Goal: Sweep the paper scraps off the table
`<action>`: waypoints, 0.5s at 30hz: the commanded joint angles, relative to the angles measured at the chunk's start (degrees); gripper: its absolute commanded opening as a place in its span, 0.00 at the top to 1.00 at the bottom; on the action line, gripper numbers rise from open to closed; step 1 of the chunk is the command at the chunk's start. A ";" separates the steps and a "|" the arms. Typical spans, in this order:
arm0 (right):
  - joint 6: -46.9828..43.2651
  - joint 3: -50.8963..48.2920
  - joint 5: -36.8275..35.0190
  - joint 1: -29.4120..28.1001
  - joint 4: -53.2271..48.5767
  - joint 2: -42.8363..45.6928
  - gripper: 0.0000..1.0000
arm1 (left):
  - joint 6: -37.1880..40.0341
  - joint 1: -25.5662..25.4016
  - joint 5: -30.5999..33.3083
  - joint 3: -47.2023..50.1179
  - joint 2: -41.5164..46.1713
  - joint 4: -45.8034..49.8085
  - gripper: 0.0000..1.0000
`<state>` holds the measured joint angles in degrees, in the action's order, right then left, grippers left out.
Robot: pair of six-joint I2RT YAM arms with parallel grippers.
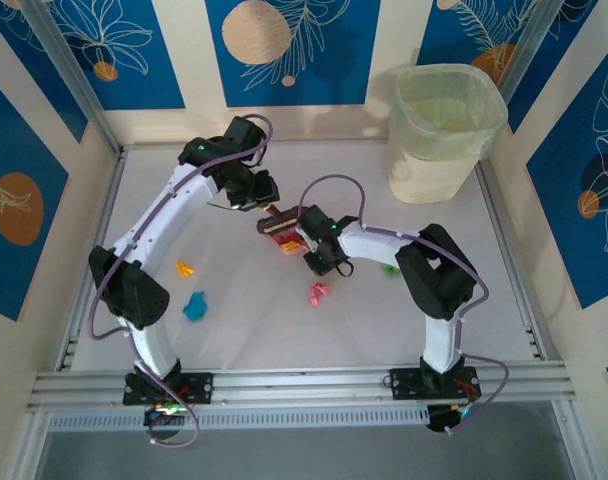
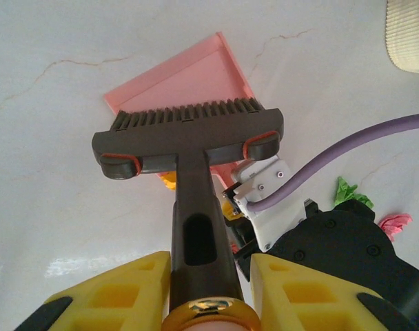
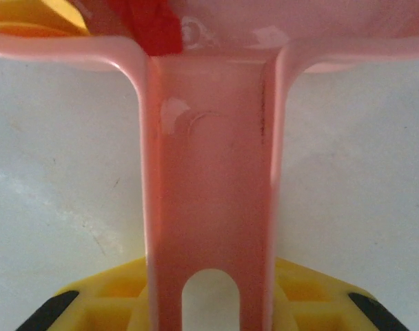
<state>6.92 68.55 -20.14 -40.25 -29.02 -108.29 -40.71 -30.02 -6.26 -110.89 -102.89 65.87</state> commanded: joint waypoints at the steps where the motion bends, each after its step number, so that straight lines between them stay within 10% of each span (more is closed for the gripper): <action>1: 1.00 -2.22 -3.88 0.29 1.52 1.79 1.00 | -1.30 -0.21 3.17 -0.75 2.49 1.99 1.00; 15: 2.88 -4.23 -3.77 -1.74 -0.11 10.04 1.00 | -2.29 1.65 15.53 -2.96 7.16 -3.38 1.00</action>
<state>8.19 64.47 -23.40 -41.36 -27.59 -102.43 -42.13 -29.15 3.14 -112.03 -100.62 65.65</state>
